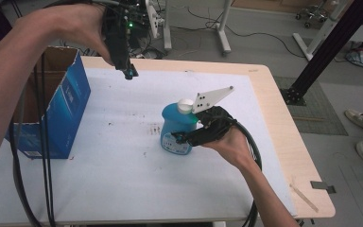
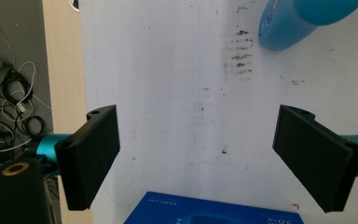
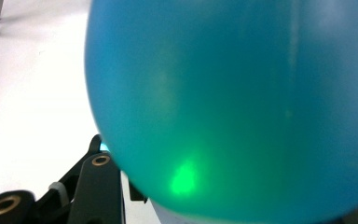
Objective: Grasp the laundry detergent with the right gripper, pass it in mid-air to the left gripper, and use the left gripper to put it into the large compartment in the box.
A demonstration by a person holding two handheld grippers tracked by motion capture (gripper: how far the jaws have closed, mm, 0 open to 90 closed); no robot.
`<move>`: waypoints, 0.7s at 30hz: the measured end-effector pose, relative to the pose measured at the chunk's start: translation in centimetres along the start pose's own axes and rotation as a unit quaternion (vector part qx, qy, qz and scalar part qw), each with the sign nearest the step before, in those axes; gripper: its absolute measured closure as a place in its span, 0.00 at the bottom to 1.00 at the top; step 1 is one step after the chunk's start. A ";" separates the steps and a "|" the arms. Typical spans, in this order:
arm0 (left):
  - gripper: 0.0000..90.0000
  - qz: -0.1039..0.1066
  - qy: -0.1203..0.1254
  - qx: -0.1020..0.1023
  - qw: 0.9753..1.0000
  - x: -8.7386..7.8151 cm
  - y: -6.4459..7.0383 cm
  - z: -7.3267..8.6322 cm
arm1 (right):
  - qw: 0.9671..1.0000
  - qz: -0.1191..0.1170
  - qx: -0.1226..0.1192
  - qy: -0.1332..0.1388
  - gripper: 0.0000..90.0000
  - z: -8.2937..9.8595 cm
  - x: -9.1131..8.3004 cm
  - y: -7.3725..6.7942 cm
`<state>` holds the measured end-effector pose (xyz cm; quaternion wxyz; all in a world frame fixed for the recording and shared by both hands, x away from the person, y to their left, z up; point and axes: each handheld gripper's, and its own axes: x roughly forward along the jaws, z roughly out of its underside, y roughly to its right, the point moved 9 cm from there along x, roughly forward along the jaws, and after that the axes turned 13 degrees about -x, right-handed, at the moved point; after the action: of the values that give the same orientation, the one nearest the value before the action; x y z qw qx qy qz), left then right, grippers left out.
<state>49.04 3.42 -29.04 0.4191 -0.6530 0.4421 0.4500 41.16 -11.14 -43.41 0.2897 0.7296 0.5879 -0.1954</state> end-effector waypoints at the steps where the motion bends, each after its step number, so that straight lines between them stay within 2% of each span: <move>1: 0.16 0.002 0.000 0.002 1.000 -0.1 0.2 -0.1 | 1.000 0.001 -0.004 0.002 0.52 -0.1 0.0 0.0; 5: 0.16 0.018 0.018 0.006 1.000 -0.5 1.2 -0.6 | 1.000 -0.008 0.000 0.016 0.52 -1.0 -0.4 0.4; 9: 0.16 0.037 0.027 0.015 0.999 -1.0 2.4 -1.2 | 1.000 -0.016 -0.017 0.015 0.52 -2.2 -0.7 0.9; 12: 0.16 0.059 0.038 0.021 0.997 -1.2 3.8 -1.7 | 0.999 -0.020 -0.023 0.018 0.52 -3.2 -0.9 1.2; 18: 0.16 0.088 0.045 0.027 0.995 -1.0 5.8 -2.2 | 0.998 -0.034 -0.039 0.019 0.52 -4.3 -0.7 1.6; 21: 0.16 0.095 0.042 0.025 0.994 -0.6 6.5 -2.3 | 0.998 -0.044 -0.044 0.019 0.52 -4.7 -0.2 1.5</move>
<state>43.19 -0.32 -28.92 0.3722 -0.6157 0.5303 0.4484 42.33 -8.42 -39.39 0.3008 0.6931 0.6331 -0.1682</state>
